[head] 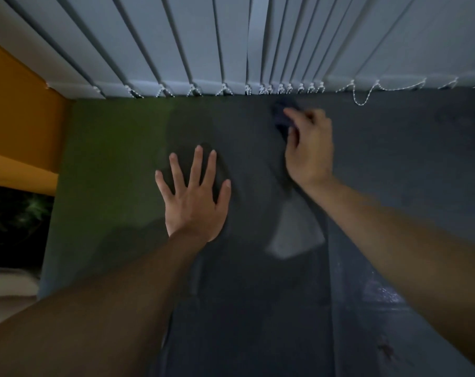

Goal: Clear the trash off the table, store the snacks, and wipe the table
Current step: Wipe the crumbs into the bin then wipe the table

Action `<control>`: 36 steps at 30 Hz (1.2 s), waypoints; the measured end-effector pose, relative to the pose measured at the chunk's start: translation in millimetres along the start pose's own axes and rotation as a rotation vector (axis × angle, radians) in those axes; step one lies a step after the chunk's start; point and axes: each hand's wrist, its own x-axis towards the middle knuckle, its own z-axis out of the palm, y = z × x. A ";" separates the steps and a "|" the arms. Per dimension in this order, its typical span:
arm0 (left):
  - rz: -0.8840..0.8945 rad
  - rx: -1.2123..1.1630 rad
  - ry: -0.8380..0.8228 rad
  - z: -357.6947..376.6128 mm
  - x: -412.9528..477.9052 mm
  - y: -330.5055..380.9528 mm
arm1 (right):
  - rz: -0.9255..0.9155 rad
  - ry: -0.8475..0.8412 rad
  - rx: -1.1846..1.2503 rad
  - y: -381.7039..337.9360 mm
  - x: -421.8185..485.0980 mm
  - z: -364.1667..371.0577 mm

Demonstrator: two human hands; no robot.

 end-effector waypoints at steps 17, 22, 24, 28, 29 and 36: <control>-0.005 0.025 -0.008 -0.1 0.7 0.6 | -0.461 -0.296 0.123 -1.0 -34.4 -12.6; -0.008 0.036 -0.014 -0.1 0.1 0.6 | -0.128 -0.043 -0.003 26.3 10.8 -16.5; -0.009 0.029 -0.009 -0.7 0.0 0.6 | 0.003 -0.022 -0.014 26.7 13.3 -15.2; -0.017 0.017 -0.003 -0.4 0.5 0.8 | -0.175 -0.149 0.097 2.5 -26.0 -11.9; -0.018 0.017 0.001 -0.3 0.6 1.1 | -0.254 -0.217 0.116 -1.5 -36.8 -13.2; -0.006 0.018 0.026 1.6 0.0 0.3 | -0.103 -0.107 0.083 20.7 -10.5 -19.1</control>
